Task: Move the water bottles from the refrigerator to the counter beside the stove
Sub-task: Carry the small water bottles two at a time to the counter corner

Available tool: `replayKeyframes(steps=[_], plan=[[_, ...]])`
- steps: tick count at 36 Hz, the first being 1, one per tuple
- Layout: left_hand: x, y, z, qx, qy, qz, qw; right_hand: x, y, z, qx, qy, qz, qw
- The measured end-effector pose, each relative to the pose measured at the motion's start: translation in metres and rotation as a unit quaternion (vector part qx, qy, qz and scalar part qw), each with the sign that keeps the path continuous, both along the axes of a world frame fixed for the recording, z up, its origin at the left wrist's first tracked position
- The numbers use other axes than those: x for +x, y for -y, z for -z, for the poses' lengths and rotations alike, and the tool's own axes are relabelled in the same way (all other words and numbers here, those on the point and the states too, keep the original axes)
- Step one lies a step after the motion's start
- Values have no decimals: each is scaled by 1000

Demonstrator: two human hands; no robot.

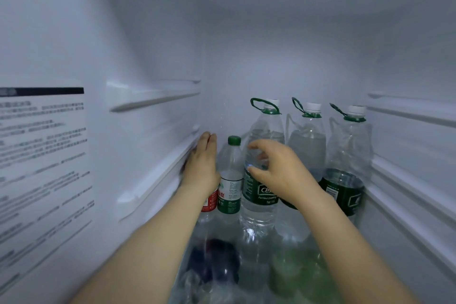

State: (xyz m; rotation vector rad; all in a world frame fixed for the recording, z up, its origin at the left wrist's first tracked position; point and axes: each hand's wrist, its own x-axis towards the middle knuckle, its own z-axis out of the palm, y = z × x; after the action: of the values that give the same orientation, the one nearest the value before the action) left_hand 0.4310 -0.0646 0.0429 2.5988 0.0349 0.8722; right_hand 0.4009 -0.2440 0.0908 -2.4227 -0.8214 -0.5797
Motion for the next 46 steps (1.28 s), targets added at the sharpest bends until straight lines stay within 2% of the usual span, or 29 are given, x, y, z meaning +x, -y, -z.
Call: replayKeyframes(steps=[5, 12, 18, 26, 40, 46], plan=[[1, -1, 0, -20, 10, 10, 1000, 15, -18, -14, -42, 7, 5, 999], [0, -1, 1, -29, 28, 11, 999, 30, -37, -23, -167, -15, 38, 985], [-1, -2, -1, -41, 26, 19, 999, 40, -44, -22, -209, -21, 35, 977], [-3, -4, -1, -54, 30, 24, 998, 41, -43, -9, -176, -4, 11, 984], [-13, -2, 7, -53, 104, 26, 993, 35, -35, 16, -101, 61, -14, 993], [-24, -1, 15, -88, 83, 5, 993, 33, -33, 25, -68, 85, -24, 994]])
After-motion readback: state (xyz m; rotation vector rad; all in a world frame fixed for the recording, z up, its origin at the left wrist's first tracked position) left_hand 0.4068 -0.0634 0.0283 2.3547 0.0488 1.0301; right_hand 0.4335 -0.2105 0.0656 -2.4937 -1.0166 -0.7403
